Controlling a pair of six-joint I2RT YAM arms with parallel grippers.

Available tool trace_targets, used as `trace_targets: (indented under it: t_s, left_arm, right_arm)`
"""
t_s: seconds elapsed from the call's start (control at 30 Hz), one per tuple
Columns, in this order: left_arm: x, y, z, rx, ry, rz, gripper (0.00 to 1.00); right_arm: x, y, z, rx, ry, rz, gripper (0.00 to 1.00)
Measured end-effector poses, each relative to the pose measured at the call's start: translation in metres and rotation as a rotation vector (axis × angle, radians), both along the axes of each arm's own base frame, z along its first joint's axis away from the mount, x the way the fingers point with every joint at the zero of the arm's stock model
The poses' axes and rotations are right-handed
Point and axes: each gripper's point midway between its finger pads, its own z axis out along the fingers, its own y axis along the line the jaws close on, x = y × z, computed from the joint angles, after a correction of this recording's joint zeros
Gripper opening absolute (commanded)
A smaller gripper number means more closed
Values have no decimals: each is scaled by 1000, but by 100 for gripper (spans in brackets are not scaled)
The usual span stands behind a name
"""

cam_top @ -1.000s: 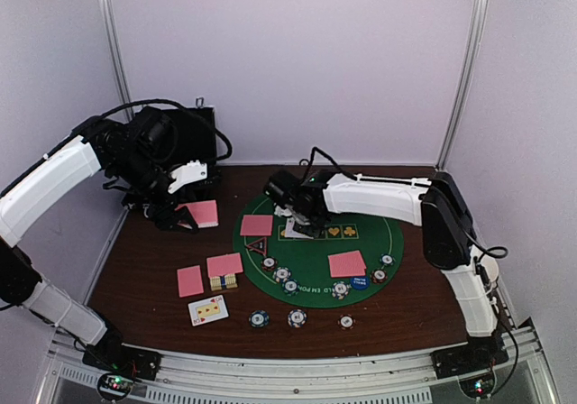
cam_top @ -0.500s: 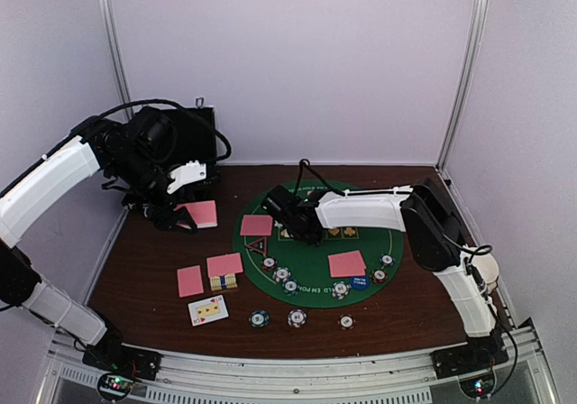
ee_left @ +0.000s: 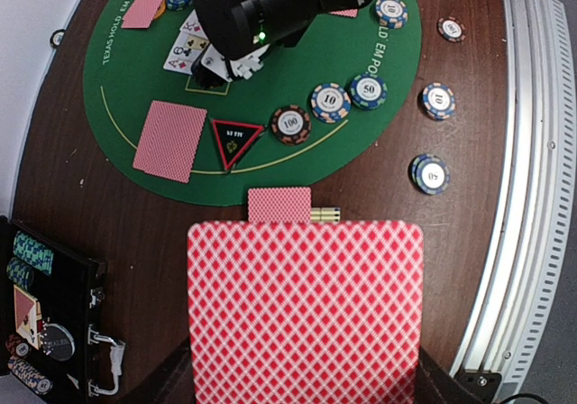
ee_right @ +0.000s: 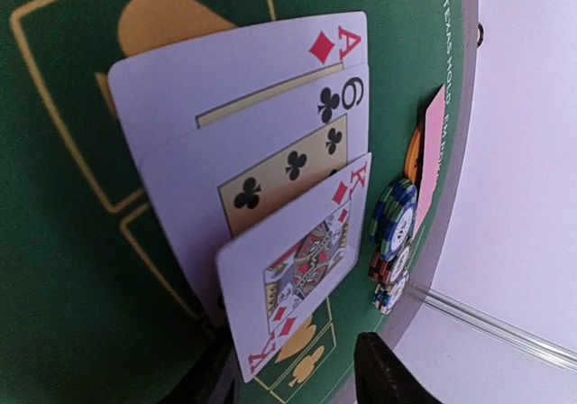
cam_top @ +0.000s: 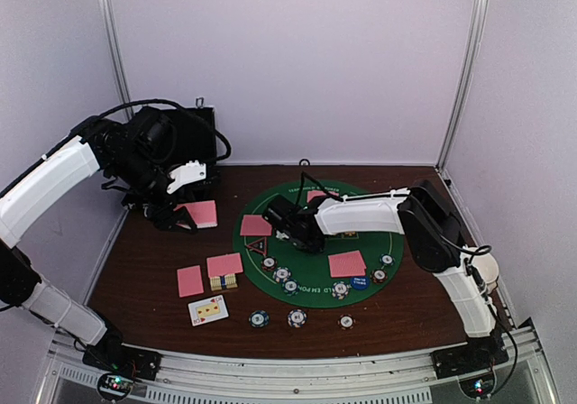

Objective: Distribute texas hold em gaming equipment

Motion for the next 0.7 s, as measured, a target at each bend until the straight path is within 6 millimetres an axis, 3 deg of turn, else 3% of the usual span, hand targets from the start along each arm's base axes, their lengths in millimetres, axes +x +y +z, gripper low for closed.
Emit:
trace_targets:
  t_s: [0.2,0.37,0.4,0.5,0.7]
  left_arm:
    - [0,0,0,0,1,0,0]
    - [-1,0,0,1,3,0,0]
    - [-1,0,0,1,3,0,0]
    - [-1,0,0,1,3,0,0]
    - [-1,1,0,1,3,0,0]
  right_arm:
    - [-6,1,4,44,25,-8,65]
    - [-6,3,31,117,-5,-28,86]
    - [-6,3,38,140,-16,-37,94]
    - [-4,4,70,237,-68,-76,99]
    - [-1,8,170,649,-179,-236,99]
